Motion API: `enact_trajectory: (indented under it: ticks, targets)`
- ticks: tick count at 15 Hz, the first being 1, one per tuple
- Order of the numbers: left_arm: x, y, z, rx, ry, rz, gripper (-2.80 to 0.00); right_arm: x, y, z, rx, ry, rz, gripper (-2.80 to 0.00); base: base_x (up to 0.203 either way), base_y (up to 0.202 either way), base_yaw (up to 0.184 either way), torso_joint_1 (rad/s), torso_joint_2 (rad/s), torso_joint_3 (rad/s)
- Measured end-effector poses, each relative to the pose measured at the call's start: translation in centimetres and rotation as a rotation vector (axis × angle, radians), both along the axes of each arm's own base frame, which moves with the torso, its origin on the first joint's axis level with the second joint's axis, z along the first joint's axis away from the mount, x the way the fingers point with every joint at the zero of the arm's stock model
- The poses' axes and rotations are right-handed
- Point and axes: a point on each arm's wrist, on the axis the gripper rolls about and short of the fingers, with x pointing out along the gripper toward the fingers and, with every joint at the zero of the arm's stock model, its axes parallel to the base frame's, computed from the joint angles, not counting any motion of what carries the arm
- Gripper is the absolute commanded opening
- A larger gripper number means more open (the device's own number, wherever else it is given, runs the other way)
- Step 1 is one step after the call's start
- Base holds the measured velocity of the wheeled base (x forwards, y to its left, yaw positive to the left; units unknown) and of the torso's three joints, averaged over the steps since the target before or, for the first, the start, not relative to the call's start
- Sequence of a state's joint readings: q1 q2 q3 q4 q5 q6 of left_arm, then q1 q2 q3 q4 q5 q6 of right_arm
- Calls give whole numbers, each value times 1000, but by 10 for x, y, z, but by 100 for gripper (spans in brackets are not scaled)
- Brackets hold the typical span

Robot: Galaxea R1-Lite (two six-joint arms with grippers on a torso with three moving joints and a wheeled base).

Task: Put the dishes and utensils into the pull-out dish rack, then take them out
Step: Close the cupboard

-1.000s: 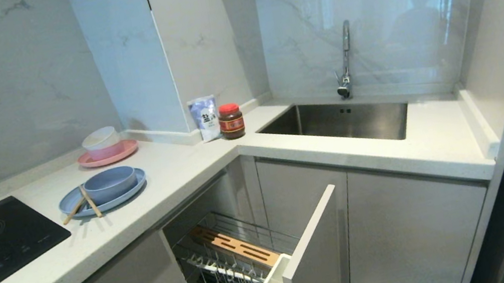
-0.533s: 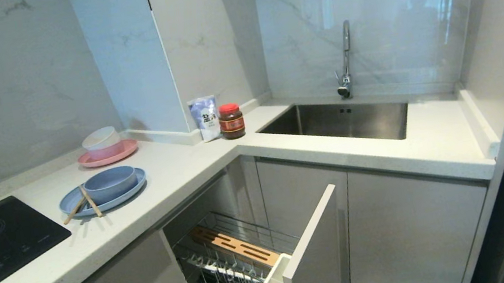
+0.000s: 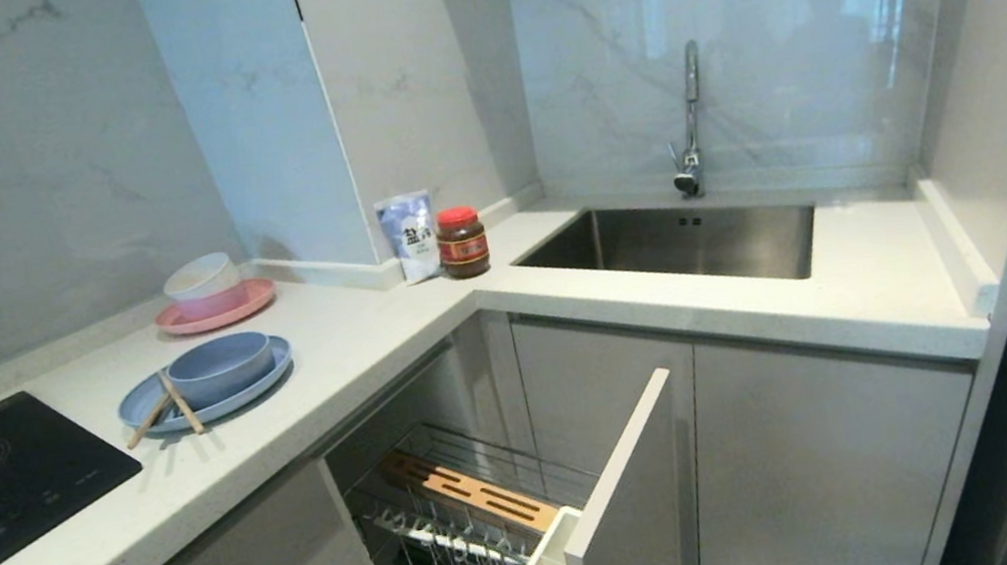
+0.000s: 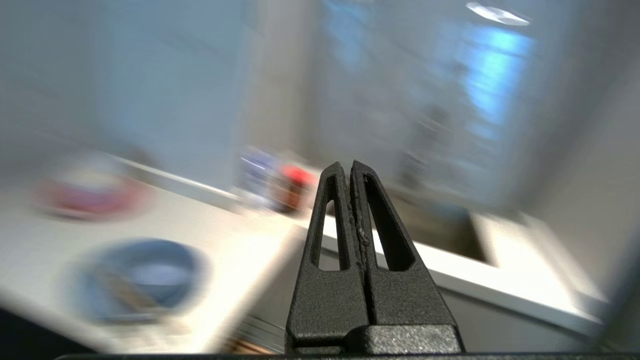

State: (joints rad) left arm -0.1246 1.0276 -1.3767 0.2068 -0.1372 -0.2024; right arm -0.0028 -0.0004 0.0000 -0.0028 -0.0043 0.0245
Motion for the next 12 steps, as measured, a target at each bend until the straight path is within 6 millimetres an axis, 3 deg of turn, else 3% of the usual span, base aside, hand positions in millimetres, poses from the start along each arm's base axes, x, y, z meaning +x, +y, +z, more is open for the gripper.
enact_trajectory:
  ticks: [3,6,10,12]
  targets:
    - [53,-38,-17,-31,197,-300,-280,0,0,0,0,0,0,-280,0,0,0,0,0,0]
    - [76,-94,-53,35,385,-525,-280,0,0,0,0,0,0,-280,0,0,0,0,0,0]
    - [110,-147,-110,154,633,-587,-280,0,0,0,0,0,0,-280,0,0,0,0,0,0]
    - [117,-172,-137,225,737,-609,-280,0,0,0,0,0,0,-280,0,0,0,0,0,0]
